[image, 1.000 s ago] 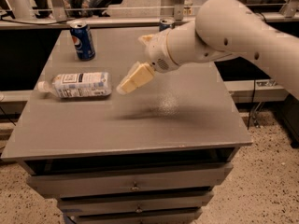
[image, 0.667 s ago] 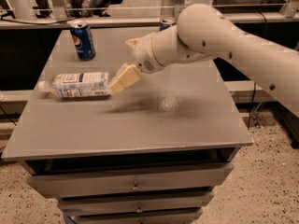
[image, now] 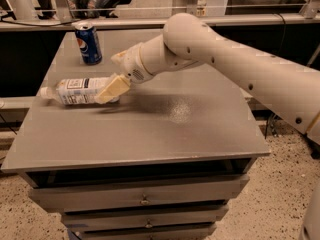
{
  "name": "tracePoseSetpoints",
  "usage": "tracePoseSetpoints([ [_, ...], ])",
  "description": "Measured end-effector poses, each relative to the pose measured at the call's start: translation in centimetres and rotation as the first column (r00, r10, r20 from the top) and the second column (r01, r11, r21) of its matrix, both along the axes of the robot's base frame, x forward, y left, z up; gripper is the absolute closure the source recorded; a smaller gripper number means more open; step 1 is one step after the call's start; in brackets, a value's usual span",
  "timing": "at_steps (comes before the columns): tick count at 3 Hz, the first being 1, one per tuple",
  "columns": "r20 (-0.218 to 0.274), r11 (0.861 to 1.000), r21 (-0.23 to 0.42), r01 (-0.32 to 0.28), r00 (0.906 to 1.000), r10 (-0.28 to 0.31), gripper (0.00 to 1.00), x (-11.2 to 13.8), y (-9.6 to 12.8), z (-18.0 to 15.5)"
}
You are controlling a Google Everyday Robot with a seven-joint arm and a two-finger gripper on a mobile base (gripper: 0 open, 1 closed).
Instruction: Pick blue plastic bottle
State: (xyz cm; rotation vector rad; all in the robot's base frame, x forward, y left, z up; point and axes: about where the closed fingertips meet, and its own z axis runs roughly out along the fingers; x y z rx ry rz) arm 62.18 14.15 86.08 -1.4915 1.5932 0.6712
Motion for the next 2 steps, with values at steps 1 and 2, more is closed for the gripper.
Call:
tracePoseSetpoints([
  [1, -0.019, 1.000, 0.005, -0.024, 0.9995, 0.024, 0.40, -0.31, 1.42, -0.86],
  [2, -0.018, 0.999, 0.028, -0.022, 0.9996, 0.023, 0.64, -0.86, 1.72, -0.41],
])
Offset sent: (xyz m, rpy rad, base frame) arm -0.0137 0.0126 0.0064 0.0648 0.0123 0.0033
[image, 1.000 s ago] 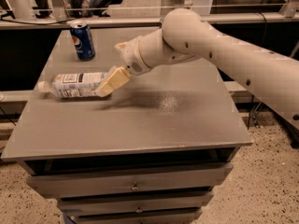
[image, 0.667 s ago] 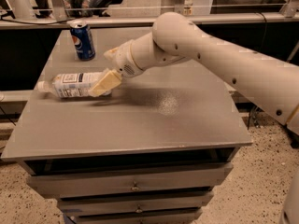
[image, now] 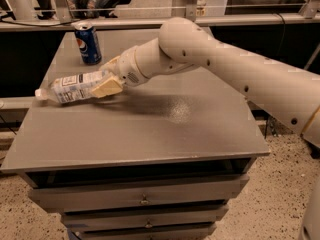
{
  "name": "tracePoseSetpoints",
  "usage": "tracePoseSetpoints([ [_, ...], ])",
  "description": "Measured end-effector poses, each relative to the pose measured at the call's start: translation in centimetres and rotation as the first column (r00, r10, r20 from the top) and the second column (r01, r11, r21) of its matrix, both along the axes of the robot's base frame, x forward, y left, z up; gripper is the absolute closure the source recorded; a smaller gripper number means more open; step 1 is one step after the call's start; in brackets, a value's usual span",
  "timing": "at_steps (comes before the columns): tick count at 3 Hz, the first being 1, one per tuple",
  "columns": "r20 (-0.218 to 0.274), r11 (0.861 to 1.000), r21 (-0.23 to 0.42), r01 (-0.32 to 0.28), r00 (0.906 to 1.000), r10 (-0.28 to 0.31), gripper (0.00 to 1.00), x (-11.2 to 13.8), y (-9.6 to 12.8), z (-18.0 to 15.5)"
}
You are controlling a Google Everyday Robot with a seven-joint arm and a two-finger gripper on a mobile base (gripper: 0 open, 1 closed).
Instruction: Pick blue plastic bottle
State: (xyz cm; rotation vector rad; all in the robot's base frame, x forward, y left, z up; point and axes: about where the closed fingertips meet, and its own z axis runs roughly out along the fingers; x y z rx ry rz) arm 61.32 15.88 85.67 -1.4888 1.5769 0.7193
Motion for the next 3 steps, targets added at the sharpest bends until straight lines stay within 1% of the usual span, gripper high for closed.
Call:
tracePoseSetpoints([
  [1, 0.028, 0.999, 0.040, 0.037, 0.9989, -0.038, 0.87, -1.1, -1.5, 2.3],
  [2, 0.058, 0.990, 0.095, 0.100, 0.9927, -0.106, 1.00, -2.2, -4.6, 5.2],
  [3, 0.073, 0.970, 0.182, 0.160, 0.9818, -0.176, 1.00, -3.6, -7.8, 7.9],
])
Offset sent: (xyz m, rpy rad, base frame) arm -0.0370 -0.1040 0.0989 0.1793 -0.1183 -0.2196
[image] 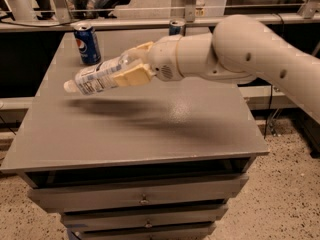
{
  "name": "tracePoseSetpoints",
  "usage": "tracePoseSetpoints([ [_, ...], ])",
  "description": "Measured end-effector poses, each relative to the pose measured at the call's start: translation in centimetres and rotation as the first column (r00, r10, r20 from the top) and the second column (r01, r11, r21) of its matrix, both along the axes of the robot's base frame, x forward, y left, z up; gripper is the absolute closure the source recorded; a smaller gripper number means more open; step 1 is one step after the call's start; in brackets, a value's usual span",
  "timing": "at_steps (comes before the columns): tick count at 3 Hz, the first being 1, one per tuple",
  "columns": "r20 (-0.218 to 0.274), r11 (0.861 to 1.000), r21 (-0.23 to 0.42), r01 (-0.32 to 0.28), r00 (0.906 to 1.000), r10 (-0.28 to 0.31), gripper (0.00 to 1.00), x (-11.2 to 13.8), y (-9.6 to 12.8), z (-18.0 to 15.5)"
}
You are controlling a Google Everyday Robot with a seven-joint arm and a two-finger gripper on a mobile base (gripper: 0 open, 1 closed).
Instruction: Pick blue plastic bottle
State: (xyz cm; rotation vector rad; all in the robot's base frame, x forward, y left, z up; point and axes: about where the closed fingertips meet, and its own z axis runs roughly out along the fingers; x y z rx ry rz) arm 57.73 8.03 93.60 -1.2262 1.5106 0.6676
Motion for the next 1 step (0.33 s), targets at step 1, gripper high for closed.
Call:
tracePoseSetpoints([
  [1, -0.002, 0.999, 0.017, 0.039, 0.9992, -0.039, 1.00, -0.07, -2.26, 0.54],
])
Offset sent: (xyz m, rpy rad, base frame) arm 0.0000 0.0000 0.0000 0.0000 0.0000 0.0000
